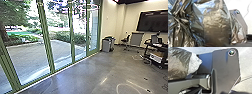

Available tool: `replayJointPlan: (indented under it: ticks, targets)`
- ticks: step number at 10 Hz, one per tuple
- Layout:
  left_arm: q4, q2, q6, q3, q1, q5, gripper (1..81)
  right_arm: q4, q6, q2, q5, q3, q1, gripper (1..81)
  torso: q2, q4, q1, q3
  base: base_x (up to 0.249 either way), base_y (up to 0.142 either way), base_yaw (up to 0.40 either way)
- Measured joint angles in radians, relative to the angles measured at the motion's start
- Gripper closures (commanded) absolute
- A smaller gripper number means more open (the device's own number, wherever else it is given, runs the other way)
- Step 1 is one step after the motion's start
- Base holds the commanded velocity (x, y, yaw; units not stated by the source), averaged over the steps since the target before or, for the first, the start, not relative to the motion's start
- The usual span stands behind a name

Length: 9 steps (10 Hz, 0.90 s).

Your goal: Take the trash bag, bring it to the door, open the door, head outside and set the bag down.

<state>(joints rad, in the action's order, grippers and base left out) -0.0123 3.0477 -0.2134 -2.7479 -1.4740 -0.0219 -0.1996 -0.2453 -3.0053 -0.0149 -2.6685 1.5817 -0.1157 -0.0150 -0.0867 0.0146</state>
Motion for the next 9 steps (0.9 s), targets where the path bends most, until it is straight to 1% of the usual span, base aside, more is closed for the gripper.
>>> replayJointPlan:
  ticks: [2,3,5,7,9]
  targets:
    - [0.000,0.000,0.000,0.000,0.000,0.000,81.1,0.000,0.000,0.000,0.000,-0.002,0.000,1.0,0.000,0.000,0.000,0.000,0.000,0.000,0.000]
    - [0.000,0.000,0.000,0.000,0.000,0.000,81.1,0.000,0.000,0.000,0.000,-0.002,0.000,1.0,0.000,0.000,0.000,0.000,0.074,0.000,0.000]
    - [0.000,0.000,0.000,0.000,-0.016,-0.001,81.1,0.000,0.000,0.000,-0.005,-0.002,0.015,1.0,-0.002,0.000,0.003,-0.001,0.108,0.000,0.000]
    - [0.000,-0.001,0.000,0.000,0.002,0.001,81.1,0.000,0.000,0.000,0.002,-0.002,0.000,1.0,-0.001,0.000,0.002,-0.001,0.128,0.000,0.000]
    - [0.000,0.000,-0.001,0.000,-0.002,0.002,81.1,0.000,0.000,0.000,0.003,-0.003,0.005,1.0,-0.001,0.000,0.002,-0.001,0.132,0.000,0.000]
